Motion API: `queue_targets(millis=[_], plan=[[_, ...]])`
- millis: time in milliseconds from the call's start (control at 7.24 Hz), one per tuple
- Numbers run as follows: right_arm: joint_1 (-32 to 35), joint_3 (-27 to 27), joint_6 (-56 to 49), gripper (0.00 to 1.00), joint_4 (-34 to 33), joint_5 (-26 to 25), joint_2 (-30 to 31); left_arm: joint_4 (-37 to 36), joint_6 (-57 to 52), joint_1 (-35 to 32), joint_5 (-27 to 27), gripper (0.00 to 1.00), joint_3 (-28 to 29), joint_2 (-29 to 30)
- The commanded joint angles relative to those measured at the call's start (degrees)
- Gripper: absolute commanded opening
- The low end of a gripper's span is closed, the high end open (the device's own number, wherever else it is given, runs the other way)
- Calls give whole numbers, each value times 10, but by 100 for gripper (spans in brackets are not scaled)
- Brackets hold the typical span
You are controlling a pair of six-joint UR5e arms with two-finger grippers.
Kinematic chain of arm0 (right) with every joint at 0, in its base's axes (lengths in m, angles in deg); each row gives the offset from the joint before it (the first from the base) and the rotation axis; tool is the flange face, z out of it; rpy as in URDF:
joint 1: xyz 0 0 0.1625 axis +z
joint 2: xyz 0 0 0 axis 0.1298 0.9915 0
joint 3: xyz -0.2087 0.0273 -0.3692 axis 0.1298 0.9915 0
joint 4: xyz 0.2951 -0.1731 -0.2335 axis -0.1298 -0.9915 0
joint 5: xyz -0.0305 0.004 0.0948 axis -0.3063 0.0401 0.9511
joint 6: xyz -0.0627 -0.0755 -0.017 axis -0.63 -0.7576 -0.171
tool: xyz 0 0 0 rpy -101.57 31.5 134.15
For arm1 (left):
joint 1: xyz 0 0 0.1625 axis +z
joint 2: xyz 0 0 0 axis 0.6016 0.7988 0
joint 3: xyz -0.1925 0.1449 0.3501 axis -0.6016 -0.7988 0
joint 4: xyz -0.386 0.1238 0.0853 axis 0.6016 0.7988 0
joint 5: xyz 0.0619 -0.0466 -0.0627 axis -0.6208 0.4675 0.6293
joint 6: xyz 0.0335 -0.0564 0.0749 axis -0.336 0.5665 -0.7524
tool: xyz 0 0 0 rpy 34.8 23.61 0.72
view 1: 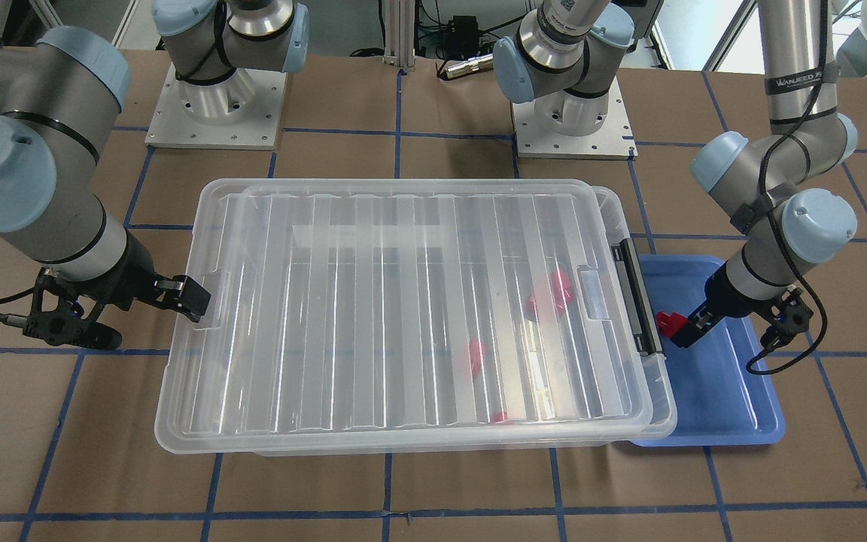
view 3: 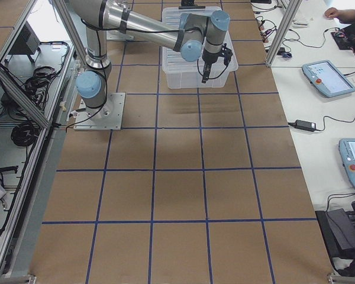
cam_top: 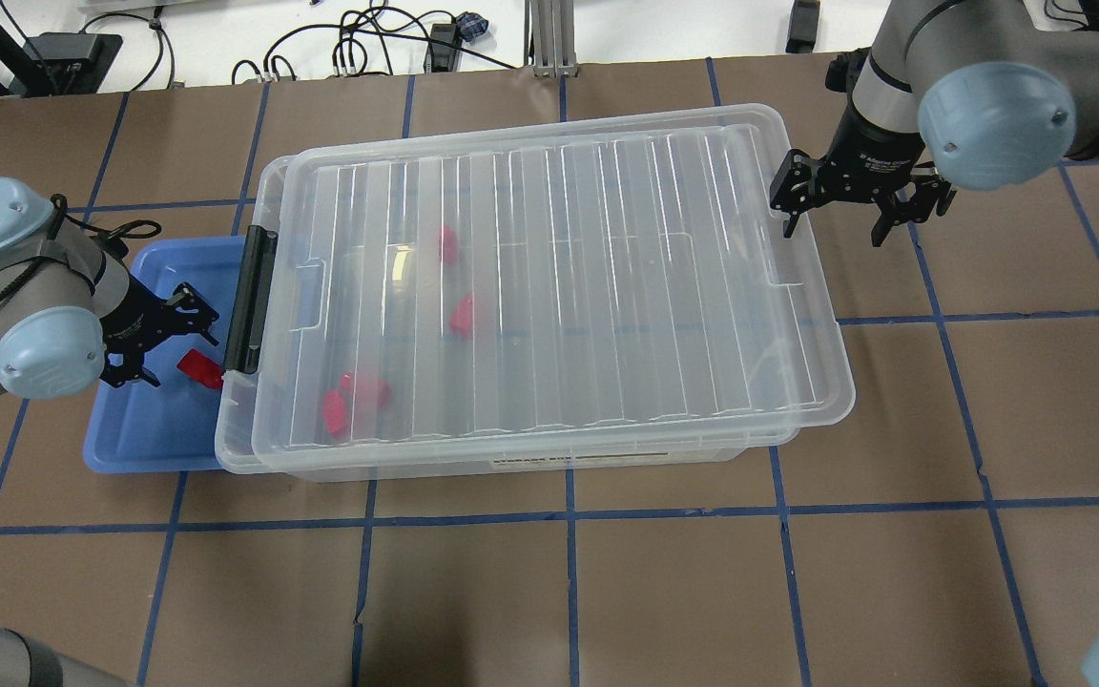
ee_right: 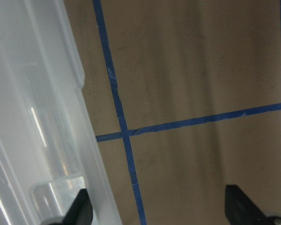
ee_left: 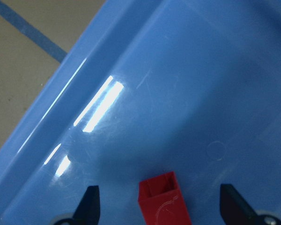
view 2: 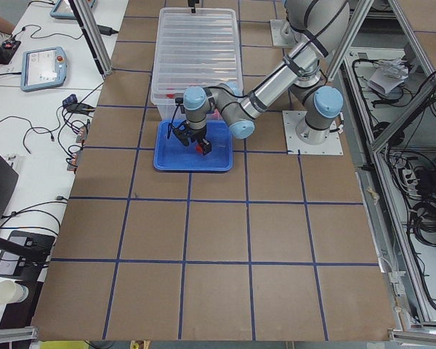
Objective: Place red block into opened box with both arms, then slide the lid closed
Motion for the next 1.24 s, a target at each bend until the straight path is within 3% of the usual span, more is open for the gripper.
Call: queue_targets(millis=[0, 415, 553, 691, 967, 1106], plan=[[-26, 2, -36, 100, 0, -5, 0, 0, 3, 0, 3, 81, -8, 1], [-57, 6, -78, 100, -1, -25, -1, 0, 16, -1, 17, 80, -22, -1], [-70, 7, -95, 100, -1, -25, -1, 0, 12, 0, 16, 75, -22, 0], [-85, 6, -126, 100, -1, -25, -1, -1, 10, 0, 17, 60, -21, -1], [-106, 8, -147, 100, -1, -31, -2, -14, 5, -1, 19, 20, -15, -1], [-114, 13, -158, 100, -1, -45, -2, -5, -6, -3, 18, 14, 2, -3]])
